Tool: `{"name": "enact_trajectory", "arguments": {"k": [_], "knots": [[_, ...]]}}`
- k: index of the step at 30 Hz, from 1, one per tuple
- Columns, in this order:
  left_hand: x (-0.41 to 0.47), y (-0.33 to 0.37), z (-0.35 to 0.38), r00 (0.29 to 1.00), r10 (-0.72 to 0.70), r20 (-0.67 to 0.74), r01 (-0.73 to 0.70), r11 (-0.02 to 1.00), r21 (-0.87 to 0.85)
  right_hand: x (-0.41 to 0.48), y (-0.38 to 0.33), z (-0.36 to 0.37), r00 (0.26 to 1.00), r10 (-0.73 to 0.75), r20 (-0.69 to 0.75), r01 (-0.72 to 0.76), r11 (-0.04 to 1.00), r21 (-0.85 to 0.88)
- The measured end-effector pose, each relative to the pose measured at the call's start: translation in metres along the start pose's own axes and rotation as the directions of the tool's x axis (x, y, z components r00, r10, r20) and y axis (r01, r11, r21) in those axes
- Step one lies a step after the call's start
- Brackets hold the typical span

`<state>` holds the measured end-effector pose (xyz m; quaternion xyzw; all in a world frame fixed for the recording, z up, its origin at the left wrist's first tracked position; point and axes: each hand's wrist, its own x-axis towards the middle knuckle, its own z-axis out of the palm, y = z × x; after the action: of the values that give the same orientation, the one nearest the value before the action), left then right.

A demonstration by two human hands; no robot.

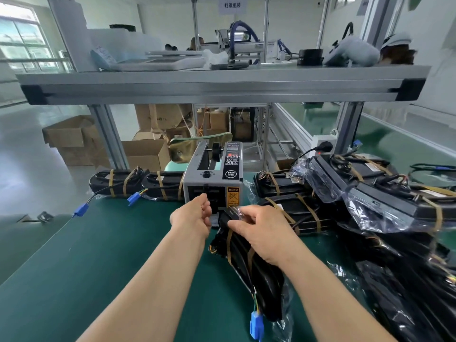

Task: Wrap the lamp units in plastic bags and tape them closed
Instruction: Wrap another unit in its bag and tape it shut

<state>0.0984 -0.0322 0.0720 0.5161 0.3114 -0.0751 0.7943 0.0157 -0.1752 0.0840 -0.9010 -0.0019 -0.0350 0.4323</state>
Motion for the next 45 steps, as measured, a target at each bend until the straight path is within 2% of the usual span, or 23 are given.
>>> {"name": "enact_trajectory", "arguments": {"k": [4,8,11,14,17,19,22,38,45], "knots": [[-0.001,0.001,0.006,0.998,0.039,-0.055,-0.043,0.996,-0.073,-0.002,-0.003,0.002,1.0,-0.009,0.003,0.009,1.0,-0.002],[-0.01,-0.004,0.002,0.981,0.157,-0.111,-0.172,0.975,-0.139,-0.003,-0.002,0.001,1.0,-0.004,0.009,0.004,1.0,0.024],[-0.022,-0.004,-0.012,0.962,0.258,0.091,-0.252,0.965,-0.068,-0.002,-0.002,0.002,1.0,0.0,0.008,-0.001,1.0,0.028],[-0.038,-0.004,-0.028,0.891,0.304,0.339,-0.348,0.934,0.078,-0.001,-0.002,0.002,0.999,0.022,0.025,-0.024,0.998,0.065],[-0.049,-0.007,-0.033,0.83,0.367,0.419,-0.494,0.834,0.247,0.0,-0.002,0.002,0.999,0.015,0.028,-0.016,0.998,0.054],[-0.051,-0.008,-0.031,0.816,0.393,0.424,-0.543,0.772,0.33,-0.001,-0.003,0.002,1.0,0.005,0.029,-0.006,0.998,0.058],[-0.049,-0.01,-0.029,0.816,0.399,0.419,-0.557,0.738,0.382,-0.002,-0.003,0.001,0.999,-0.003,0.033,0.001,0.998,0.063],[-0.047,-0.014,-0.022,0.804,0.446,0.394,-0.586,0.706,0.397,-0.001,-0.001,0.001,0.999,-0.011,0.039,0.008,0.998,0.063],[-0.045,-0.015,-0.023,0.775,0.513,0.37,-0.632,0.621,0.463,0.0,-0.001,0.002,0.999,-0.015,0.039,0.012,0.998,0.059]]}}
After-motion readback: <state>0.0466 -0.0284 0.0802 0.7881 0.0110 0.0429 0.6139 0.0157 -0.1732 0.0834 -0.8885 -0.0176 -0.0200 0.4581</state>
